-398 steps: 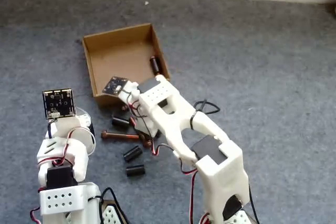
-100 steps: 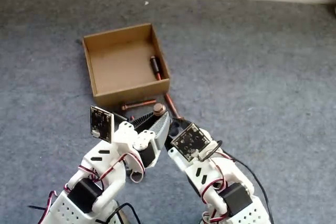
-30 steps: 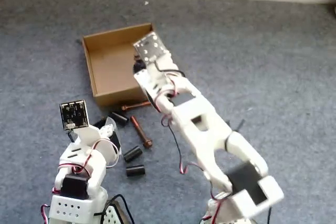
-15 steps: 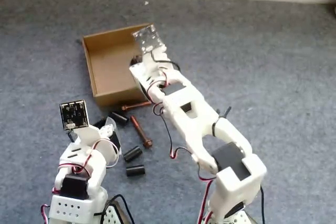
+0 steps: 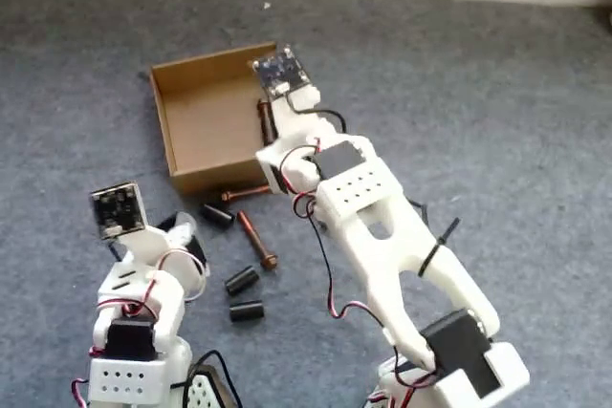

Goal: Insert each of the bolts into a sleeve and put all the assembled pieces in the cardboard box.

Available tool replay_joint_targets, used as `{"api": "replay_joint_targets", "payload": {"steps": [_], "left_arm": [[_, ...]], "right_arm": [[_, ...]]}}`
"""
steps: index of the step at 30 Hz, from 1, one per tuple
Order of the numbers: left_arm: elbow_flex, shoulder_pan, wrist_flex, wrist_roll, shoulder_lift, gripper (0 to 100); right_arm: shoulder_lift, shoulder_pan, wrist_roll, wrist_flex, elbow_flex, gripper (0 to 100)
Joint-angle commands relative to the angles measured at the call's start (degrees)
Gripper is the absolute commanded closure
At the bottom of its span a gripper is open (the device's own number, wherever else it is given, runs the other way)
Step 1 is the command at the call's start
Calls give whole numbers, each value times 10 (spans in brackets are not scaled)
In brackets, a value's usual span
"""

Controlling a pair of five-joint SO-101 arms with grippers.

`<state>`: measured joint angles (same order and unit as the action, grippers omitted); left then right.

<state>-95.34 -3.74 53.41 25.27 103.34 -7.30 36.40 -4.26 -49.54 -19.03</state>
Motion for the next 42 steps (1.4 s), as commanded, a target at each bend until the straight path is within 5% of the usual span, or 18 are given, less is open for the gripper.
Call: {"api": "replay_joint_targets", "payload": {"steps": [1,6,13,17,29,42], "left_arm": [[37,-68,1,-5,6,994],[56,-135,1,-17,6,990],[62,-202,0,-184,6,990],[62,-240,-12,-273,6,989],[62,-247,-16,-265,6,989],[62,-247,-16,-265,6,989]], "right_arm": [[-49,35,6,-99,3,843],[-63,92,6,-140,-28,843],[-32,161,4,-97,-31,843],[38,172,-75,-73,-1,843],[259,189,-84,-154,232,843],[335,189,-87,-155,273,843]]}}
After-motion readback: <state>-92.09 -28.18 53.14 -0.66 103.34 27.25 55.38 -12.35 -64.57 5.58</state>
